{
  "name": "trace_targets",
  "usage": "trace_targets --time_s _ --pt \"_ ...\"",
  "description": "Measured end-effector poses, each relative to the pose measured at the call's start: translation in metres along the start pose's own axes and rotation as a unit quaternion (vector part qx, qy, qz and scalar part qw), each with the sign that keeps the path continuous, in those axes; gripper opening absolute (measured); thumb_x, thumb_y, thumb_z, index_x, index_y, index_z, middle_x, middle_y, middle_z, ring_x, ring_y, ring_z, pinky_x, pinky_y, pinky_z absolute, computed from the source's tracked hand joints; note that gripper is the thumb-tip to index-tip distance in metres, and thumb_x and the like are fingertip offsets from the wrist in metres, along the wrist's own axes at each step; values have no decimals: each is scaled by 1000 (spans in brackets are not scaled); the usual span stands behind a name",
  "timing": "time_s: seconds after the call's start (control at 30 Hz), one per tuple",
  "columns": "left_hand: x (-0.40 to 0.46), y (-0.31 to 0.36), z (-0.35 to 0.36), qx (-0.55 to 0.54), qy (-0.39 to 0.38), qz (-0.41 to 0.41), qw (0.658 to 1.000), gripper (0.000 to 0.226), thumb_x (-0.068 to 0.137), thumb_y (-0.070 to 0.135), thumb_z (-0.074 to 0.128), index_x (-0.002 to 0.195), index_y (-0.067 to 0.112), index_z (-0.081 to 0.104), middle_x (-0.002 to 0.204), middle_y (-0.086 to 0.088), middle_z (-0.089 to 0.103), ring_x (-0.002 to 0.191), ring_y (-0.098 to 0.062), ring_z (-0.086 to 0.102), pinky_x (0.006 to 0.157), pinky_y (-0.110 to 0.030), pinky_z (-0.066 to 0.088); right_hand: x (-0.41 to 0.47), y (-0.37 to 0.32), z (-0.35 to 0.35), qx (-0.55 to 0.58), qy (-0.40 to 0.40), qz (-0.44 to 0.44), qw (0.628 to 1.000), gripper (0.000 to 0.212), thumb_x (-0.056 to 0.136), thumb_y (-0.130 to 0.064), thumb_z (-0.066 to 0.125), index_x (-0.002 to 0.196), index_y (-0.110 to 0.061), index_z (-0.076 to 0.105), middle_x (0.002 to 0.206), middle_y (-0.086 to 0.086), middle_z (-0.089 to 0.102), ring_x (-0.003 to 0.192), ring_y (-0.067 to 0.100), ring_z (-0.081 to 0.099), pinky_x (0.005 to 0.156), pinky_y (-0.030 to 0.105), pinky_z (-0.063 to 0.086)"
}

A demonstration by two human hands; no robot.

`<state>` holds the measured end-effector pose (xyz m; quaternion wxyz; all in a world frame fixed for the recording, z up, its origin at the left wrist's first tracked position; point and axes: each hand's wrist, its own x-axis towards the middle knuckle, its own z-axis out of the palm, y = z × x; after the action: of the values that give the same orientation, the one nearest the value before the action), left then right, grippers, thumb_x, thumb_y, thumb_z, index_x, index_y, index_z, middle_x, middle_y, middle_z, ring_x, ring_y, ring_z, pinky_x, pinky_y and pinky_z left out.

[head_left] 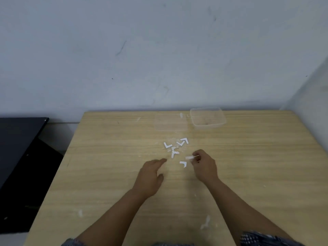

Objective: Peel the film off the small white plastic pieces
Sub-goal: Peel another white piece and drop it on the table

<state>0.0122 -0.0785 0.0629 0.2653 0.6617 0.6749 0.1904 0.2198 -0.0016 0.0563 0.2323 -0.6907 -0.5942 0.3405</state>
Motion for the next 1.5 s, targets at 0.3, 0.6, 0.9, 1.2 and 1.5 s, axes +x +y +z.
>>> trace_targets --time_s 0.3,0.6,0.9,1.2,1.5 --pt "43 34 -38 -103 152 112 977 39 88 15 68 124 31 65 121 13 65 112 -5 55 95 -7 34 -29 -82 -15 270 -60 -6 961 16 88 -12 71 103 -18 68 81 0 69 78 14 72 70 25 52" --pt "64 62 -94 -127 244 134 952 17 91 22 67 106 24 74 99 12 72 96 -7 61 86 -18 45 -26 -141 -41 371 -63 -56 925 22 99 -11 56 106 -24 72 92 -1 75 75 10 68 69 22 53" --pt "69 122 -146 -299 138 26 944 12 91 29 64 91 32 76 80 13 74 83 2 67 74 -19 49 -14 -178 -80 368 -12 -128 921 6 90 -17 70 93 -21 74 80 2 70 74 11 62 69 26 51" --pt "70 141 -147 -249 251 100 930 24 89 24 68 114 28 69 94 17 69 91 4 63 81 -13 46 -13 -182 -101 399 3 -123 909 5 88 -16 72 93 -15 74 75 4 67 70 12 60 70 30 50" --pt "73 152 -142 -108 354 219 903 19 88 20 69 106 20 75 101 6 65 90 -8 63 77 -25 51 -22 -180 -109 421 -5 -107 901 5 89 -17 71 92 -14 74 79 2 70 70 11 63 71 27 52"
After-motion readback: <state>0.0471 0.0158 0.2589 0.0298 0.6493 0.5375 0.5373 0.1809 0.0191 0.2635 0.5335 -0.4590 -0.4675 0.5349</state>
